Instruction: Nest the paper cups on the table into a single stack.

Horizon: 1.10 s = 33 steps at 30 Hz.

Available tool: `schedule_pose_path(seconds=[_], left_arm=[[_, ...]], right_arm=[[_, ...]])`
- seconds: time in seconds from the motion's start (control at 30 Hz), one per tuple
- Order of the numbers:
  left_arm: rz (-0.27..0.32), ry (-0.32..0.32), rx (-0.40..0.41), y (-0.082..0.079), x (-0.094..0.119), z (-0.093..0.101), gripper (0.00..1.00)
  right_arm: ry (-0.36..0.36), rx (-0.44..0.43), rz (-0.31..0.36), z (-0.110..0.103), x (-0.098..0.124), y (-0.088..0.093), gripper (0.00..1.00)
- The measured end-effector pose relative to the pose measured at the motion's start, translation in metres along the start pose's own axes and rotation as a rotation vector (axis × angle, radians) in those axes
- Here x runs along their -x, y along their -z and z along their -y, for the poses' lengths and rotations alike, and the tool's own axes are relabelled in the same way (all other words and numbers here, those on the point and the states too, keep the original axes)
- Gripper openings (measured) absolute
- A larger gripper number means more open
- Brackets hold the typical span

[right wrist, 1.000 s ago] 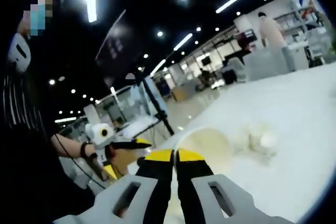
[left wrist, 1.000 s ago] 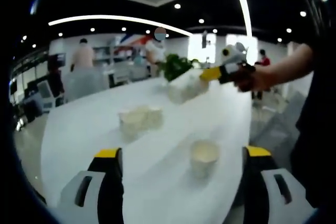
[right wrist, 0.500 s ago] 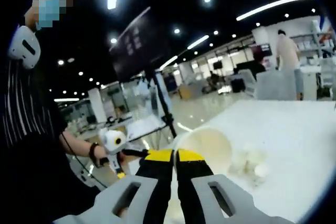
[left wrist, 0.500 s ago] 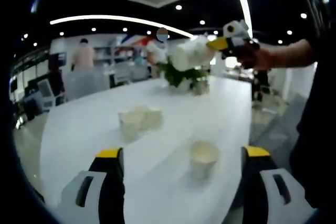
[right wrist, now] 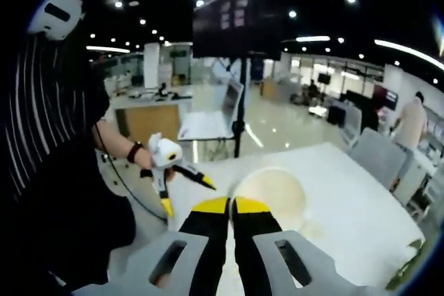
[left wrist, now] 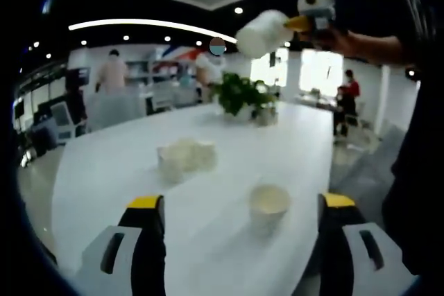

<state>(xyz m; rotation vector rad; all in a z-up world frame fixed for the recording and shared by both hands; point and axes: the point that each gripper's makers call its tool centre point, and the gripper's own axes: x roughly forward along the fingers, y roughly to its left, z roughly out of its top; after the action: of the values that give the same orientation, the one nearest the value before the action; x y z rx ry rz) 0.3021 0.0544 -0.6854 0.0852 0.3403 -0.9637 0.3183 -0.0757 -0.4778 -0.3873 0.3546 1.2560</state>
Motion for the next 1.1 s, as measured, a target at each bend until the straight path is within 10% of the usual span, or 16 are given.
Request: schedule_pose_path(seconds=[0.5, 1.1], left_arm=[[0.012, -0.017, 0.014, 0.001, 0.002, -0.004, 0.89], [0.004, -0.029, 0.042, 0.013, 0.003, 0.000, 0.88]], right_arm=[[-0.101, 0.291, -0.276, -0.013, 0.001, -0.020, 0.00], [-0.266, 0.361, -0.500, -0.056, -0.064, 0.082, 0.00]])
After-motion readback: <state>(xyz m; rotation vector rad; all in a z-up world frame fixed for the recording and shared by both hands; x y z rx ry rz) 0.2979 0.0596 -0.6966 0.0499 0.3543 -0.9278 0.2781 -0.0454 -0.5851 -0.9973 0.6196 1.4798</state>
